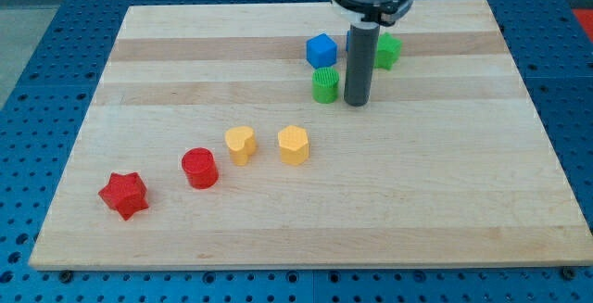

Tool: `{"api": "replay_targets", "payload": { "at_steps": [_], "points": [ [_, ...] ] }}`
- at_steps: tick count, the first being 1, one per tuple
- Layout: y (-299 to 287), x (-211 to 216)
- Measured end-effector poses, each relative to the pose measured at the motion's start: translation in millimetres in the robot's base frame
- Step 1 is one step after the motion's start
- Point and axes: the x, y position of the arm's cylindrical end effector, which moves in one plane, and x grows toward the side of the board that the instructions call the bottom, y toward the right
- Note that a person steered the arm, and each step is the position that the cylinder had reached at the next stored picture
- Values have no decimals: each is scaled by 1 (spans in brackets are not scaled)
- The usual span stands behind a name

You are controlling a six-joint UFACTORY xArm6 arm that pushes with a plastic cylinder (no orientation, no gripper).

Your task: Move hexagon below to the green circle

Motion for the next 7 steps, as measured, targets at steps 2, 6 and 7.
{"api": "replay_targets", "payload": {
  "at_steps": [2,6,7],
  "points": [
    [-26,0],
    [-6,51],
    [-5,98]
  ]
}}
